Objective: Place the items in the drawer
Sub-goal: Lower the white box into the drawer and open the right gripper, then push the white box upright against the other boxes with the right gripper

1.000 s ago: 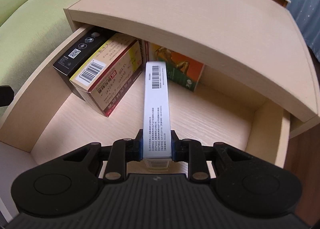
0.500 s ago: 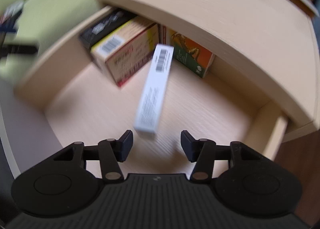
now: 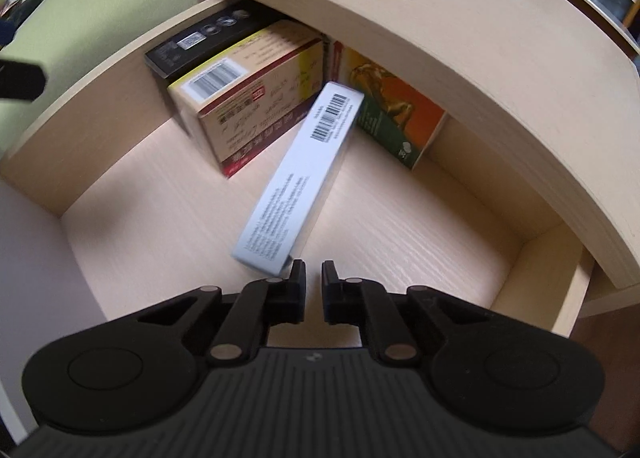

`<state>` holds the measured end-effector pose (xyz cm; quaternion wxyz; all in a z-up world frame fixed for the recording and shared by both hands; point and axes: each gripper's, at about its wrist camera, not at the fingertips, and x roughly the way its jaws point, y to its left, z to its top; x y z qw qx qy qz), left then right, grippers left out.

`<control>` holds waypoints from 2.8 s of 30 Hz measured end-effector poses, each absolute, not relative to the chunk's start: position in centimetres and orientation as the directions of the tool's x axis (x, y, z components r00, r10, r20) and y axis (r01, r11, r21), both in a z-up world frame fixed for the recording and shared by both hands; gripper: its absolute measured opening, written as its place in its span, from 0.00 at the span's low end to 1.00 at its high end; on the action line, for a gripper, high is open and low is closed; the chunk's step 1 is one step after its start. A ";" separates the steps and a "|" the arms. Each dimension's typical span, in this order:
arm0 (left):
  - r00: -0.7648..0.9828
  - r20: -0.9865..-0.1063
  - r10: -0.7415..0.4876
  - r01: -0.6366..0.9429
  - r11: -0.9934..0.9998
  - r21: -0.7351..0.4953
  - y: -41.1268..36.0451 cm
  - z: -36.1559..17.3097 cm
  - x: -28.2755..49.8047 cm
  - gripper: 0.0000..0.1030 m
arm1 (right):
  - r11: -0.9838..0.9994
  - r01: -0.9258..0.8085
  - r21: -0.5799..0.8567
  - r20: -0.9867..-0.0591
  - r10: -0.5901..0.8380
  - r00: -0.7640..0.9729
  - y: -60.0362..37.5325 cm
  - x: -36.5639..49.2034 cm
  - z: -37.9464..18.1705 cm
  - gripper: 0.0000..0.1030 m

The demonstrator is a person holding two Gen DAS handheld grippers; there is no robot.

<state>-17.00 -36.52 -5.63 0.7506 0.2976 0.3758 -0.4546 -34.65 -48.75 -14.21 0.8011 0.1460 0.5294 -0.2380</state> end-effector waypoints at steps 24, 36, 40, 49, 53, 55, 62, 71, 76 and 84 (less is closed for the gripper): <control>0.300 -0.838 -0.457 0.910 0.401 0.106 -36.7 -5.9 -17.4 0.95 | 0.949 0.282 -0.144 -0.884 -0.252 0.395 -47.7 -33.6 -15.1 0.17; 0.304 -0.839 -0.451 0.907 0.407 0.109 -36.6 -6.0 -17.4 0.95 | 0.941 0.303 -0.149 -0.889 -0.261 0.375 -48.2 -35.0 -15.2 0.17; 0.295 -0.842 -0.452 0.912 0.397 0.106 -37.0 -6.2 -17.7 0.95 | 0.843 0.532 -0.082 -0.865 -0.325 0.382 -51.5 -36.8 -14.2 0.16; 0.280 -0.847 -0.451 0.917 0.385 0.098 -37.0 -6.5 -17.2 0.95 | 0.640 0.743 0.193 -0.828 -0.300 0.473 -55.2 -36.7 -15.1 0.13; 0.271 -0.850 -0.451 0.920 0.382 0.090 -36.9 -6.5 -17.0 0.95 | 0.619 0.750 0.234 -0.832 -0.271 0.483 -55.4 -36.0 -15.9 0.13; 0.267 -0.852 -0.450 0.922 0.377 0.090 -36.9 -6.6 -17.1 0.95 | 0.609 0.751 0.255 -0.832 -0.257 0.491 -55.6 -35.5 -16.3 0.13; 0.251 -0.857 -0.451 0.931 0.353 0.086 -37.3 -6.9 -17.6 0.95 | 0.628 0.751 0.205 -0.830 -0.294 0.474 -55.3 -33.5 -17.6 0.13; 0.251 -0.858 -0.449 0.931 0.355 0.087 -37.2 -6.9 -17.4 0.95 | 0.672 0.725 0.152 -0.816 -0.329 0.476 -55.8 -32.0 -17.9 0.13; 0.258 -0.858 -0.443 0.928 0.362 0.092 -37.1 -6.9 -17.3 0.95 | 0.706 0.695 0.134 -0.803 -0.334 0.494 -56.3 -31.0 -17.7 0.13; 0.259 -0.858 -0.443 0.927 0.364 0.092 -37.0 -6.9 -17.1 0.95 | 0.708 0.692 0.137 -0.807 -0.325 0.493 -56.9 -31.2 -17.8 0.14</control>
